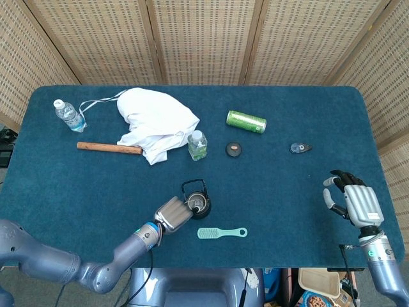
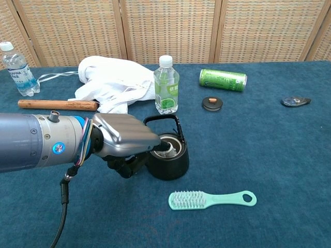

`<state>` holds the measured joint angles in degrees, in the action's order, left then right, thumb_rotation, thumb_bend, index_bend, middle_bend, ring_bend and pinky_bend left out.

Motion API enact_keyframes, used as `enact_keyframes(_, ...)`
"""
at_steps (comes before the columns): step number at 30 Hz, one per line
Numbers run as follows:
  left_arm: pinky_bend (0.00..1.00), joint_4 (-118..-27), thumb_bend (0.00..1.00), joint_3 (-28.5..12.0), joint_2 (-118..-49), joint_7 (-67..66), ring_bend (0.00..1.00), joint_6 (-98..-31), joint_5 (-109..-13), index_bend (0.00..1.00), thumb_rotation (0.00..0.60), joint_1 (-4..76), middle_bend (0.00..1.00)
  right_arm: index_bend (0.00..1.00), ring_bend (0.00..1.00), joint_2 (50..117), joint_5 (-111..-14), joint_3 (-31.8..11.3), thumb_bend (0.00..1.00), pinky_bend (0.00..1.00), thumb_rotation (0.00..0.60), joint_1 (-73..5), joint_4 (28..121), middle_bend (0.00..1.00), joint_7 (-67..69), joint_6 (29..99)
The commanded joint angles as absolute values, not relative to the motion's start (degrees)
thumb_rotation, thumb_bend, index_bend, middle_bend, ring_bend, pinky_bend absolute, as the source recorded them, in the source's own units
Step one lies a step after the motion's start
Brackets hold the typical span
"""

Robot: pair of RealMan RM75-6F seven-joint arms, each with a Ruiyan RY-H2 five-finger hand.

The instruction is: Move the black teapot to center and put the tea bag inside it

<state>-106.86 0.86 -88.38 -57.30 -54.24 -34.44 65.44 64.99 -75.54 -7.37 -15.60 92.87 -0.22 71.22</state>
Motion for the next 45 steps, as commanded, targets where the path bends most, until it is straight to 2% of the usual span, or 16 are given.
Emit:
enact_keyframes(1, 0.8, -108.16, 0.93, 1.1, -87.83, -55.26, 0.76, -55.41, -36.99, 0.13, 0.6, 64.77, 0.83, 0.39, 0.22, 64.95, -75.49, -7.38, 0.65, 0.31, 0.0, -15.55, 92.88, 0.29, -0.18, 71.26)
enact_keyframes(10, 0.8, -112.65, 0.93, 2.98, -84.74, -51.9, 0.76, -60.48, -45.81, 0.13, 0.6, 61.52, 0.82, 0.39, 0.22, 64.71, -75.73, -7.41, 0.65, 0.31, 0.0, -15.36, 93.1, 0.29, -0.11, 71.61)
enact_keyframes(15, 0.8, -114.02, 0.93, 3.9, -83.22, -49.98, 0.74, -64.45, -50.4, 0.1, 0.6, 58.64, 0.78, 0.39, 0.22, 64.59, -75.82, -7.58, 0.65, 0.31, 0.0, -15.39, 93.29, 0.29, -0.16, 71.8)
enact_keyframes(19, 0.78, -114.73, 0.91, 5.05, -81.68, -46.55, 0.64, -70.45, -55.91, 0.05, 0.6, 53.93, 0.67, 0.39, 0.22, 64.6, -75.87, -7.68, 0.65, 0.31, 0.0, -15.49, 93.37, 0.29, -0.25, 71.78)
enact_keyframes(24, 0.73, -115.13, 0.73, 6.03, -79.58, -43.1, 0.5, -75.68, -59.5, 0.03, 0.6, 48.91, 0.49, 0.39, 0.22, 64.85, -76.11, -7.75, 0.65, 0.31, 0.0, -15.65, 93.26, 0.29, -0.24, 71.8)
enact_keyframes(32, 0.41, -114.36, 0.56, 7.43, -76.49, -36.35, 0.22, -82.69, -64.82, 0.03, 0.6, 40.78, 0.19, 0.39, 0.22, 65.64, -77.06, -7.9, 0.65, 0.31, 0.008, -15.74, 93.02, 0.28, -0.32, 72.75)
enact_keyframes(34, 0.33, -113.87, 0.53, 7.74, -75.68, -34.55, 0.16, -84.32, -65.63, 0.03, 0.6, 38.42, 0.13, 0.39, 0.22, 65.76, -77.53, -7.88, 0.65, 0.31, 0.068, -15.69, 92.96, 0.28, -0.37, 73.19)
enact_keyframes(36, 0.25, -113.18, 0.5, 8.11, -74.92, -33.03, 0.1, -85.28, -66.18, 0.03, 0.6, 36.53, 0.07, 0.39, 0.22, 65.77, -77.87, -7.83, 0.65, 0.31, 0.102, -15.55, 92.86, 0.27, -0.54, 73.66)
enact_keyframes(40, 0.13, -111.57, 0.48, 8.56, -73.77, -29.68, 0.04, -87.63, -68.09, 0.02, 0.6, 33.08, 0.01, 0.39, 0.21, 66.09, -77.9, -8.02, 0.65, 0.31, 0.121, -15.28, 92.8, 0.26, -0.64, 74.51)
enact_keyframes(42, 0.11, -108.64, 0.48, 8.64, -73.88, -24.64, 0.03, -92.82, -71.66, 0.02, 0.6, 28.86, 0.0, 0.39, 0.2, 66.68, -77.98, -8.29, 0.65, 0.3, 0.167, -14.64, 92.87, 0.26, -0.82, 76.25)
enact_keyframes(43, 0.11, -106.86, 0.47, 8.82, -74.41, -22.55, 0.03, -94.34, -73.54, 0.02, 0.6, 27.44, 0.0, 0.39, 0.2, 67.08, -78.02, -8.32, 0.65, 0.3, 0.207, -14.33, 92.85, 0.26, -1.12, 77.02)
enact_keyframes(45, 0.11, -103.69, 0.47, 8.69, -75.23, -19.03, 0.03, -96.21, -76.03, 0.02, 0.6, 25.12, 0.0, 0.39, 0.2, 67.65, -78.0, -8.29, 0.65, 0.29, 0.242, -13.8, 92.84, 0.26, -1.82, 78.12)
